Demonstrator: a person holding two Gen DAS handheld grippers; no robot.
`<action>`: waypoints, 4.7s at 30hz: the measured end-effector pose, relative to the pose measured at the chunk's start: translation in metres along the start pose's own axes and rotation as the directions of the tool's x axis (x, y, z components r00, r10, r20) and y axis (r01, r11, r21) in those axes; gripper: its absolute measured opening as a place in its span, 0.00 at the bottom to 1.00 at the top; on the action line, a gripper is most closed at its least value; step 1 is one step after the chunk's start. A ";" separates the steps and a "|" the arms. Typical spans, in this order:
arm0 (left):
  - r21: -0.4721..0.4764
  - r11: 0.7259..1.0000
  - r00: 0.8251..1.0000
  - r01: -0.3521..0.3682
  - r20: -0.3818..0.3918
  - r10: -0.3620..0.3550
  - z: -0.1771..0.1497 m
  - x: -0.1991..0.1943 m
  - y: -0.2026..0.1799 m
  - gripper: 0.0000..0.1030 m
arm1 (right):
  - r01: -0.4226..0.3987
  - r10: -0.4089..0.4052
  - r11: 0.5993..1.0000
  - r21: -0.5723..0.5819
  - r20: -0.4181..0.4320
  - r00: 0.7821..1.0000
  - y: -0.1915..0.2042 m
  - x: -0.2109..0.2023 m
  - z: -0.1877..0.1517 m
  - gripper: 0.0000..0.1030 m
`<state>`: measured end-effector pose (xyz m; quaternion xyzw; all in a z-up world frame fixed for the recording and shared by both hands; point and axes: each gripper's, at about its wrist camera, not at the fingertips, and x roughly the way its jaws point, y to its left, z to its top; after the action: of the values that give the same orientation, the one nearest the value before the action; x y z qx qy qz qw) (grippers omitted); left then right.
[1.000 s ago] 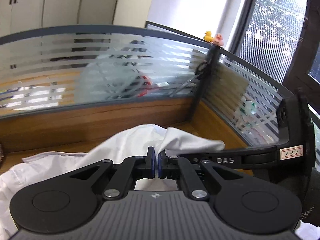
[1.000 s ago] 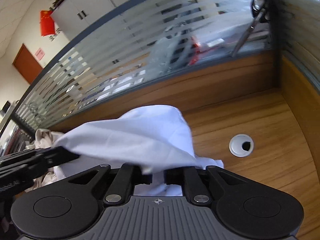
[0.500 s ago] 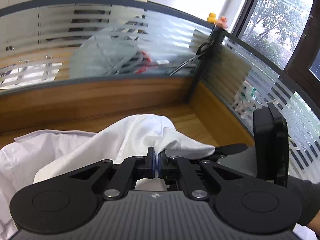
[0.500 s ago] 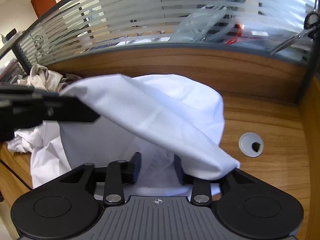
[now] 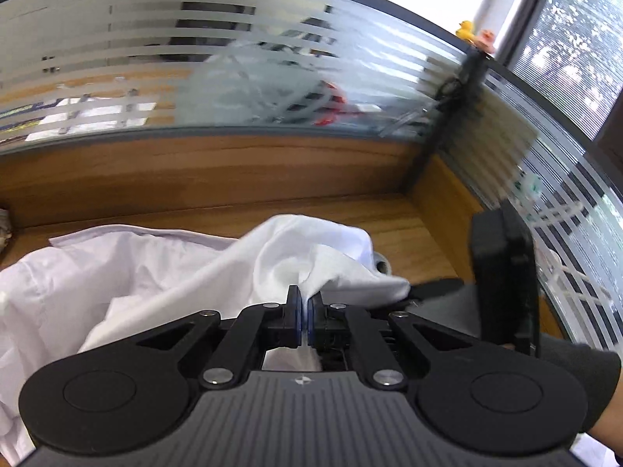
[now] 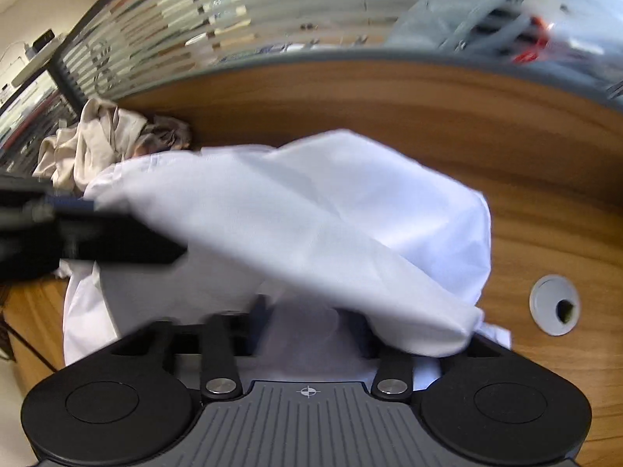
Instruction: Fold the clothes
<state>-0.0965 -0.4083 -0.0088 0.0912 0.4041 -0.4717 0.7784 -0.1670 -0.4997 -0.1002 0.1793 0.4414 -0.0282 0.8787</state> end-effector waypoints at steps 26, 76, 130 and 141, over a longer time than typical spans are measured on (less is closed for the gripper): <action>0.245 0.961 0.969 0.125 0.180 -0.172 -0.059 -0.032 0.026 0.94 | -0.209 0.132 0.946 0.248 0.296 0.946 -0.009 -0.152 -0.001 0.05; 0.206 0.969 0.984 0.139 0.081 -0.159 -0.039 -0.026 0.064 0.67 | 0.080 -0.087 0.996 0.045 0.195 0.977 0.020 -0.187 -0.059 0.05; -0.116 0.986 0.982 -0.120 -0.157 0.101 0.026 0.080 0.092 0.13 | 0.165 -0.137 0.983 -0.079 0.279 0.950 0.070 -0.169 -0.089 0.04; -0.107 0.993 0.998 0.055 -0.026 -0.058 0.002 -0.060 0.096 0.48 | 0.249 -0.185 0.937 -0.247 0.255 0.949 0.163 -0.146 -0.079 0.05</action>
<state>-0.0312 -0.3186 0.0125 0.0451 0.4425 -0.4699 0.7625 -0.2822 -0.3366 0.0189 0.0008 0.3546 -0.0841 0.9312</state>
